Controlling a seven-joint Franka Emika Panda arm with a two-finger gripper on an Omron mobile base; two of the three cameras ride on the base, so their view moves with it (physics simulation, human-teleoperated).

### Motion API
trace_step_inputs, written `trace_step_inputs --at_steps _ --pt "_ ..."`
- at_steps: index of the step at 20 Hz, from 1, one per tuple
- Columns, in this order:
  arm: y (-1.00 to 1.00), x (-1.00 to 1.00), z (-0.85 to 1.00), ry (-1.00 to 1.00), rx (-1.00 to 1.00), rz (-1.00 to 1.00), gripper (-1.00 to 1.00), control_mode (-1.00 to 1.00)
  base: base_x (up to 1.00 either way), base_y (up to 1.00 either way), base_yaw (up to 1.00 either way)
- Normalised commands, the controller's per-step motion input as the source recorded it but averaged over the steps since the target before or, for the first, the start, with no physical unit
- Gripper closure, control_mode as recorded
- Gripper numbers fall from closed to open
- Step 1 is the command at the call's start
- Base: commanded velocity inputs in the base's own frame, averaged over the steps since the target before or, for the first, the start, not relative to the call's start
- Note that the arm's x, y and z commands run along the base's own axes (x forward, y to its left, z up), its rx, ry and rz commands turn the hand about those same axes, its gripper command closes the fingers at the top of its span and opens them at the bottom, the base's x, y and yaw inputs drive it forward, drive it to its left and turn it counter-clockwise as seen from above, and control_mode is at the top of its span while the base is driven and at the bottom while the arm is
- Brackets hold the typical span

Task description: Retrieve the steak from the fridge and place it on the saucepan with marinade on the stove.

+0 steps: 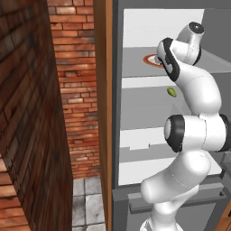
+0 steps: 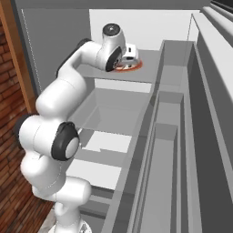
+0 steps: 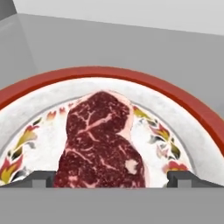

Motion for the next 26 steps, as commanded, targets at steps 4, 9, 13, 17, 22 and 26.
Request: trace_step_inputs --at_steps 4,9,13,17,22,26 --pt "-0.16 0.06 0.00 0.18 -0.12 0.00 -1.00 -1.00 0.00 0.00 0.00" --pt "-0.36 0.01 0.00 0.07 -0.08 0.00 -1.00 -1.00 0.00 0.00 0.00" --pt "-0.46 0.00 -0.07 0.01 -0.08 0.00 -1.00 -1.00 0.00 0.00 0.00" --pt "-0.45 0.00 -0.14 0.00 -0.07 0.00 -1.00 -1.00 0.00 0.00 0.00" --pt "-0.30 0.00 -0.12 0.00 -0.07 0.00 -1.00 -1.00 0.00 0.00 0.00" --pt "-0.26 0.00 -0.16 0.00 -0.08 0.00 -1.00 -1.00 0.00 0.00 0.00"
